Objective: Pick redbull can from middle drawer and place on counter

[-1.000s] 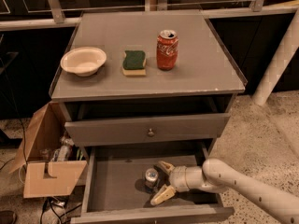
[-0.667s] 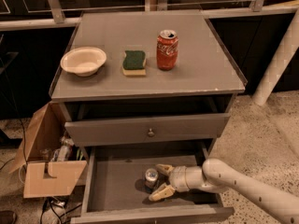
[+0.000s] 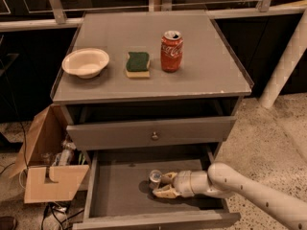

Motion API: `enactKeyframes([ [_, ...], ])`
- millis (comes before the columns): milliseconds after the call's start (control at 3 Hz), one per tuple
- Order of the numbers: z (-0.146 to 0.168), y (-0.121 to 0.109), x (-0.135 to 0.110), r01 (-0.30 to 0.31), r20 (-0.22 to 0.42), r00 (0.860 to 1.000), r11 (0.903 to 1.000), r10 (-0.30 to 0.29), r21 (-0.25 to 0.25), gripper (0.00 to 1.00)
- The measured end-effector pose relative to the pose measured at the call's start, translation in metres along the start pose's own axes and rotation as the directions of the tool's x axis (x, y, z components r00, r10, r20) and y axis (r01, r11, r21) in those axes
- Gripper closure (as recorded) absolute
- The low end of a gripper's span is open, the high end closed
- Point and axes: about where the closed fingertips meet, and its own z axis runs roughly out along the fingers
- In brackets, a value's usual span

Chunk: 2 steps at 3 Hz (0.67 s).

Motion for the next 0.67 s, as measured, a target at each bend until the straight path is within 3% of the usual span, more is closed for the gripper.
enactKeyframes([
  [333,0.0,0.0,0.0,0.0,0.0,1.0,1.0,0.0,0.0,0.89],
  [667,0.0,0.0,0.0,0.0,0.0,1.0,1.0,0.0,0.0,1.0],
])
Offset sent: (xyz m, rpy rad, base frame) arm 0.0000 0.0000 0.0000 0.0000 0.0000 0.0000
